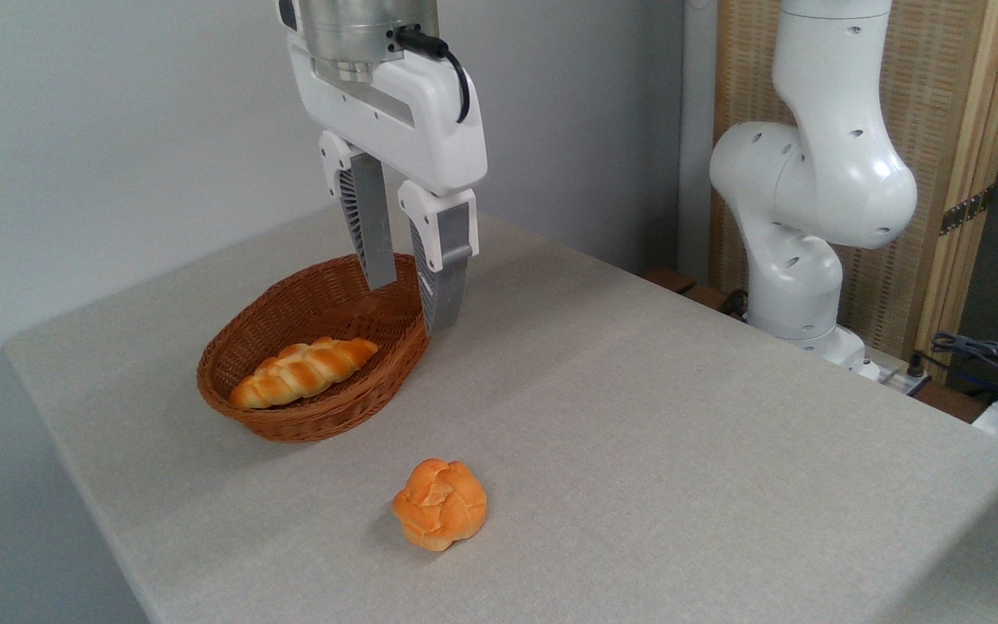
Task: Put bread into the basket
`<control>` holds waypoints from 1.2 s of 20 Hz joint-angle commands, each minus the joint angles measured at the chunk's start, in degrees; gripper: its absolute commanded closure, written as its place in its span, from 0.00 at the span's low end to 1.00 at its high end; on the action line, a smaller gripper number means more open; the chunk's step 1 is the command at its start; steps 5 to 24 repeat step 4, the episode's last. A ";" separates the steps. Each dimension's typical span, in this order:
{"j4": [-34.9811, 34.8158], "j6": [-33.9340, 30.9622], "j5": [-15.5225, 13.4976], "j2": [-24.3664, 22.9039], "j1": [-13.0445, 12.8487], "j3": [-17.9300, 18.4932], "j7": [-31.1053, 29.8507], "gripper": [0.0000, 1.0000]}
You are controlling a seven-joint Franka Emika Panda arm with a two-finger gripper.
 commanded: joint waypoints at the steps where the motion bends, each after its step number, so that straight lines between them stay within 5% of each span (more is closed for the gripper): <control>1: 1.37 -1.58 -0.19 0.80 -0.22 -0.98 -1.14 0.00; 24: 1.37 -2.19 -0.19 0.80 -0.22 -1.25 -2.46 0.00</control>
